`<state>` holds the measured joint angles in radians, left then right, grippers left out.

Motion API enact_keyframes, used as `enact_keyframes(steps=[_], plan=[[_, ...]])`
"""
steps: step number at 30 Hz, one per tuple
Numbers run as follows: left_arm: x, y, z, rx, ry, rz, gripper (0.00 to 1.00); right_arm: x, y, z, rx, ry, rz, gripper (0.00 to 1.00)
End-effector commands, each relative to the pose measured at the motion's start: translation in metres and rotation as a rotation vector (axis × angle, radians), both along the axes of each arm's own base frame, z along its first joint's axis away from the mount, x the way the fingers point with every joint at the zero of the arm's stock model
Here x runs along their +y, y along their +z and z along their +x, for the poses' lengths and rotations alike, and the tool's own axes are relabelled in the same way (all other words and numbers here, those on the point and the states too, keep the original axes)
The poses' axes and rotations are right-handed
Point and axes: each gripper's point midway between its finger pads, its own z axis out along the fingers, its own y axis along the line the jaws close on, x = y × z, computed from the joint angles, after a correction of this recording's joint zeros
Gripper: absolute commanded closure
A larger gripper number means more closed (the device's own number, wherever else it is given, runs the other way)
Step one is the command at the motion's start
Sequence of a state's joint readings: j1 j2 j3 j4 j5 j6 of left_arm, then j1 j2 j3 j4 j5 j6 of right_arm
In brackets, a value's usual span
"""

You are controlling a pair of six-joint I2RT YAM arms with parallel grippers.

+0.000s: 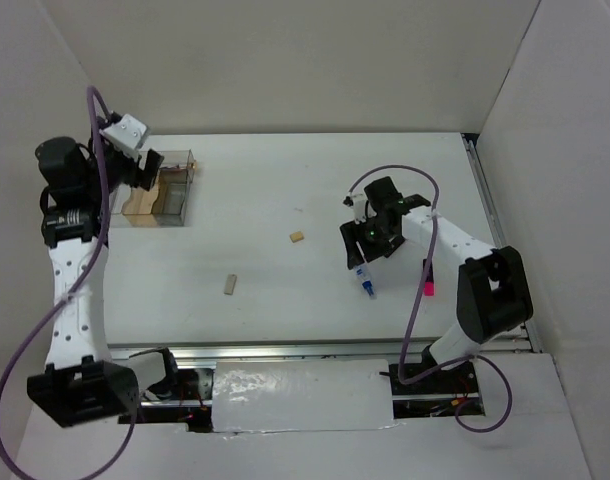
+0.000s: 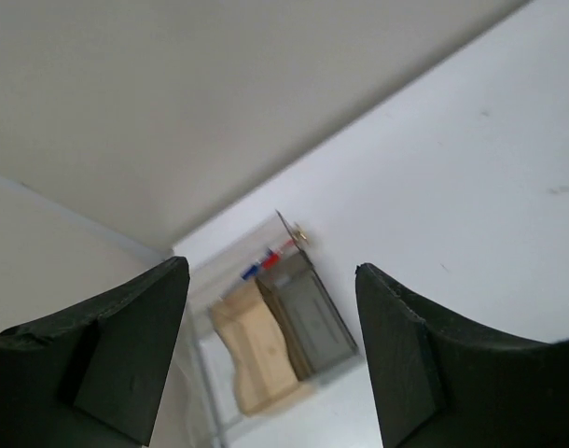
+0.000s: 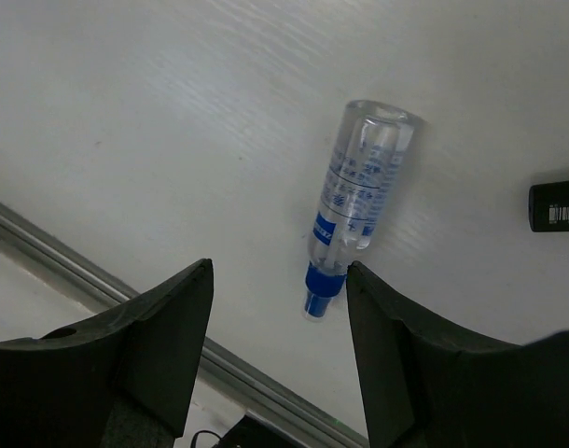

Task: Sort the stationery into containers
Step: Pick up the stationery from the center of the board.

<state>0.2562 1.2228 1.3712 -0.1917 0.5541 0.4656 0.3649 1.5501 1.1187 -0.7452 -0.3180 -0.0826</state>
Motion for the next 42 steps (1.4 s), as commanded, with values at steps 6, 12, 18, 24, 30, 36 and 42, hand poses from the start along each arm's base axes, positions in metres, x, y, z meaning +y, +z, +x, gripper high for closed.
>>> enact_keyframes(steps=[6, 12, 18, 24, 30, 36, 42], plan=[[-0.044, -0.068, -0.083, 0.236, -0.026, -0.270, 0.17, -0.013, -0.027, 0.013, 0.060, -0.089, -0.091, 0.32], [-0.053, -0.086, -0.102, 0.258, -0.042, -0.254, 0.16, -0.012, -0.045, 0.015, 0.118, -0.087, -0.126, 0.34], [-0.075, -0.091, -0.121, 0.220, -0.205, -0.165, 0.16, -0.018, -0.066, 0.011, 0.162, -0.088, -0.171, 0.37], [-0.119, -0.115, -0.160, 0.130, -0.572, 0.096, 0.20, 0.001, -0.063, 0.005, 0.197, -0.033, -0.065, 0.72], [-0.162, -0.137, -0.183, 0.006, -0.842, 0.359, 0.22, 0.063, 0.015, -0.029, 0.155, 0.244, 0.297, 0.97], [-0.201, -0.148, -0.192, -0.117, -1.033, 0.495, 0.21, 0.102, 0.069, -0.067, 0.374, 0.452, 0.623, 1.00], [-0.238, -0.166, -0.198, -0.136, -1.124, 0.655, 0.23, 0.113, 0.088, -0.099, 0.532, 0.566, 0.738, 1.00]])
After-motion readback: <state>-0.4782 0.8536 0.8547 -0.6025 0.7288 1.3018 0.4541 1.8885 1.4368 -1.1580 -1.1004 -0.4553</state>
